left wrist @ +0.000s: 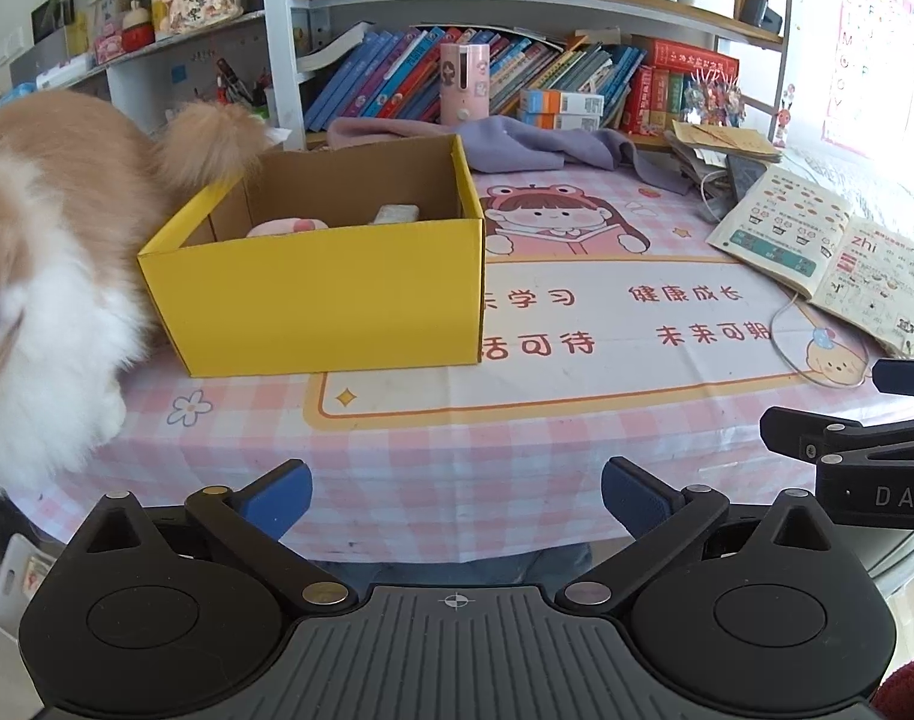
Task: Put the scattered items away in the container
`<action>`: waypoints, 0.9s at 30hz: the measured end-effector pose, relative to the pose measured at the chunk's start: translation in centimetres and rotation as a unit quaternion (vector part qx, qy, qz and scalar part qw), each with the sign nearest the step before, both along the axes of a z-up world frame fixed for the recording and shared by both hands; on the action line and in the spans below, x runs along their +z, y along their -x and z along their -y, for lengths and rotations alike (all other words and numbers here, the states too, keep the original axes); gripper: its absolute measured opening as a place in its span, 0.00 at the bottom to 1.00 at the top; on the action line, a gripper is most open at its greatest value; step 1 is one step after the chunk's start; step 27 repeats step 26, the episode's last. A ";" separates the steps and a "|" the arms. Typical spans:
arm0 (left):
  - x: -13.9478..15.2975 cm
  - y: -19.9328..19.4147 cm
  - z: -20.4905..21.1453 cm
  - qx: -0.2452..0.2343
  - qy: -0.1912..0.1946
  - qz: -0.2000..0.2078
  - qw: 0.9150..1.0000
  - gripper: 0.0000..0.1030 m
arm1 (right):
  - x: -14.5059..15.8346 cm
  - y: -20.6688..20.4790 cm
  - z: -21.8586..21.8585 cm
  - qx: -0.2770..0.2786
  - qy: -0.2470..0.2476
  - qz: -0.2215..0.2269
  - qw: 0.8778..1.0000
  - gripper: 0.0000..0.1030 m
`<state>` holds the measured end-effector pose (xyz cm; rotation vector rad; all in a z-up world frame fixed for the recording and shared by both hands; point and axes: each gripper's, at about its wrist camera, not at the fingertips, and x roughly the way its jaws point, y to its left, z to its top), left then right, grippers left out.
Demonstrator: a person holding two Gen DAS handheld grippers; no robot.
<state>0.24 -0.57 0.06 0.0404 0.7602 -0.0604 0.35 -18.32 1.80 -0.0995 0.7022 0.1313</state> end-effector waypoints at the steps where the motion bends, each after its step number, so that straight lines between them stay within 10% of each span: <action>1: 0.0 0.0 0.0 0.001 0.000 0.000 1.000 1.00 | 0.0 0.0 -0.1 0.001 0.001 0.000 1.000 0.94; 27: -0.4 -0.2 0.8 -0.006 0.015 -0.015 1.000 1.00 | -0.1 -0.2 0.2 0.008 0.006 -0.003 1.000 0.95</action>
